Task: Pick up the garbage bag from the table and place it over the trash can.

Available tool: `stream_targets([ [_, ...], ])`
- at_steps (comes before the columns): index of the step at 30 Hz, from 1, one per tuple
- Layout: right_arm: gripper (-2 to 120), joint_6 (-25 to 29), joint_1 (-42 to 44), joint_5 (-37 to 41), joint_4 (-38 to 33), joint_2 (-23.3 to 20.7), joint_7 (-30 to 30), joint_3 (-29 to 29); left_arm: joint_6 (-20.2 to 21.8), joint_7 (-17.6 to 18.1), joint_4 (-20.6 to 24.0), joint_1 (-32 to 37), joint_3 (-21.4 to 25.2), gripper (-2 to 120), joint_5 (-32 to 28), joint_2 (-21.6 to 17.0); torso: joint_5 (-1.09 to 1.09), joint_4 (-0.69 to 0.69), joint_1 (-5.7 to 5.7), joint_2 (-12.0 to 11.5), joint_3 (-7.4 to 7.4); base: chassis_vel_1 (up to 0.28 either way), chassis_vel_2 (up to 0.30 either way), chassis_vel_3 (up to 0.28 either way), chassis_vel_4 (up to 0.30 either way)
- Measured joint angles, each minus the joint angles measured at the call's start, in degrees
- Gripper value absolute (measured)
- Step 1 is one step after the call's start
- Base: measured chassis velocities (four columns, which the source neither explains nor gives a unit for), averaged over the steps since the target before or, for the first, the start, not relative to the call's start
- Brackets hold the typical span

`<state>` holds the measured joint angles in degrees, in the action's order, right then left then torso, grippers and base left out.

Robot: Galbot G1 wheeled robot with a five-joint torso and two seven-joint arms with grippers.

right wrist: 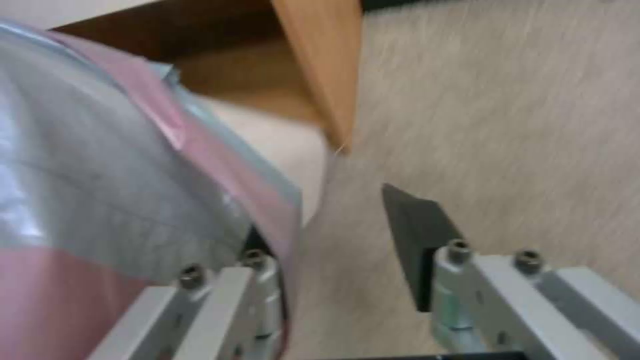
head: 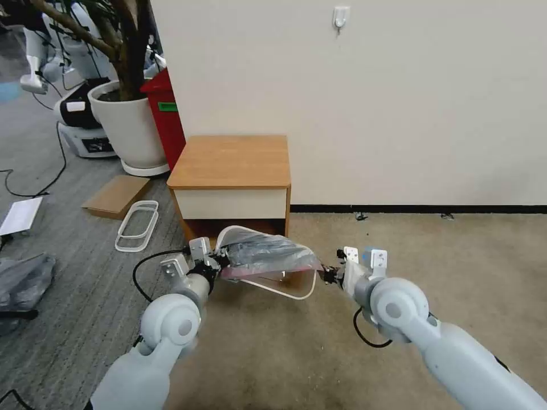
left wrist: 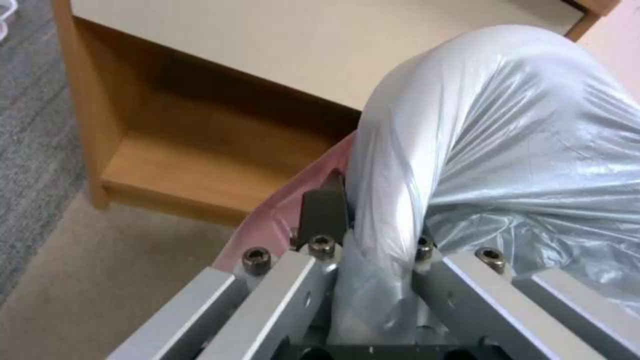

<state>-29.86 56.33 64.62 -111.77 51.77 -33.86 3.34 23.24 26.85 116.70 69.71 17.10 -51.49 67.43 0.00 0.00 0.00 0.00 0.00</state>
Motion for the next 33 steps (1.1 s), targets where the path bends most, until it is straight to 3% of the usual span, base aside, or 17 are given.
stream_targets([
  [3, 52, 1.43, 0.36, -5.90, 0.48, -0.68, 2.32, 0.63, 0.00, -0.04, 0.22, 0.16, 0.64, 3, -0.50, -0.33, 0.00, 0.00, 0.00, 0.00, 0.00, 0.000, 0.000, 0.000, 0.000],
  [9, 69, 2.26, 1.00, -9.96, 0.19, -1.31, 4.15, 1.24, 0.02, 0.11, 0.48, 0.39, 0.73, 3, -1.31, -0.28, 0.00, 0.00, 0.00, 0.00, 0.00, 0.000, 0.000, 0.000, 0.000],
  [15, 95, 4.62, 1.16, -16.86, -0.56, -3.03, 6.65, 0.66, 0.16, 0.10, 0.49, 0.97, 1.12, 3, -2.15, -0.36, 0.00, 0.00, 0.00, 0.00, 0.00, 0.000, 0.000, 0.000, 0.000],
  [24, 100, 12.52, 3.74, -26.26, -0.06, -4.56, 12.04, 1.38, 1.33, 4.43, 0.91, 0.59, 2.07, 3, -9.55, 0.06, 0.00, 0.00, 0.00, 0.00, 0.00, 0.000, 0.000, 0.000, 0.000],
  [33, 100, 20.98, 3.64, -35.07, 2.00, -6.12, 16.84, 1.08, 3.06, 6.80, 0.67, 0.40, 2.86, 3, -11.39, -0.24, 0.00, 0.00, 0.00, 0.00, 0.00, 0.000, 0.000, 0.000, 0.000],
])
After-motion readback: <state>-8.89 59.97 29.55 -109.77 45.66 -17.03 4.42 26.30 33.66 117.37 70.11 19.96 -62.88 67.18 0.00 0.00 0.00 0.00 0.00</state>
